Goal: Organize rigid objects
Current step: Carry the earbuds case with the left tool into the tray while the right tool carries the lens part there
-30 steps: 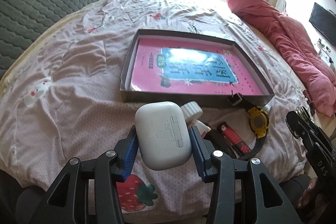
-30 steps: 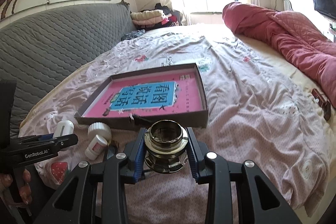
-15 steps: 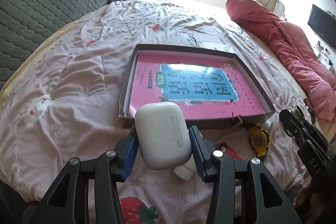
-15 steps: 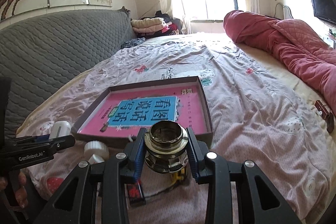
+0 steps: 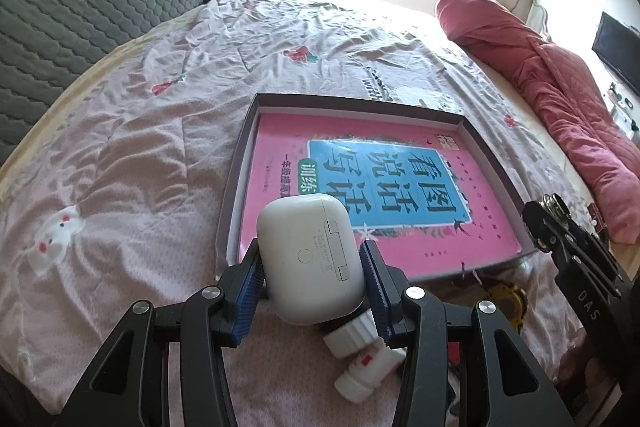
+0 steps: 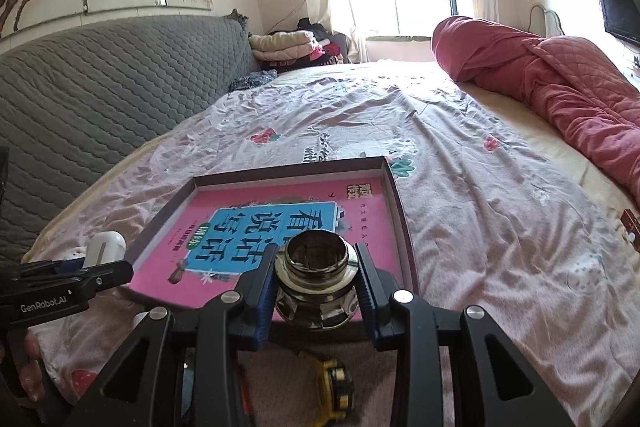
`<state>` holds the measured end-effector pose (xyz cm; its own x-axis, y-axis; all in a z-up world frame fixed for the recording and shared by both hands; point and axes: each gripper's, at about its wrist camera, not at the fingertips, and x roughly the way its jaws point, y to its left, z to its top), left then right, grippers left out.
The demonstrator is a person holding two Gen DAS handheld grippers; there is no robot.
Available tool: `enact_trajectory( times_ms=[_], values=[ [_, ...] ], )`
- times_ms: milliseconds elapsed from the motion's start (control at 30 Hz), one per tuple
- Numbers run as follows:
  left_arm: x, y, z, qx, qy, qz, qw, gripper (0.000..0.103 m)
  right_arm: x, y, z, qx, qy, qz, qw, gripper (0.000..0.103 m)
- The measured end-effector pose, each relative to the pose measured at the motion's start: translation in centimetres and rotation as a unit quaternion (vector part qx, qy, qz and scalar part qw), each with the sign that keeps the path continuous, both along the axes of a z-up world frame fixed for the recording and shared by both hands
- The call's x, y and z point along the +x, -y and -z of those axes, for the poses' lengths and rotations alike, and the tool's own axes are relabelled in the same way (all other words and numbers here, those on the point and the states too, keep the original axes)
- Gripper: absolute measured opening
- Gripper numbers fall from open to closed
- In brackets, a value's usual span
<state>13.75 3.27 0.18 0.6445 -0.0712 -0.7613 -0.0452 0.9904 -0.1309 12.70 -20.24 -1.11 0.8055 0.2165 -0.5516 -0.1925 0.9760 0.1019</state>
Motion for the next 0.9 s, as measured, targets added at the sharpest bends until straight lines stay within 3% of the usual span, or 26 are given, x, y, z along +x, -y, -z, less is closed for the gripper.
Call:
enact_trajectory(
  times_ms=[300,800,900],
  values=[
    [2.6,0.1,1.6,0.006,-0.023,0.005,0.9997,0.049,3.5,0.2,1.5,-0.01,-0.033,-0.009,0.999,0.036],
    [4.2,0.4,4.2,0.007,-0.054,0.015,0.9984,0.049,4.7,-0.2,4.4,-0.042,-0.081,-0.02,0.996,0.036],
    [4.1,0.5,4.2,0.013,-0.054,0.016,0.9983,0.044,4.7,-0.3,4.5,-0.046,-0.08,-0.018,0.996,0.036]
  ],
)
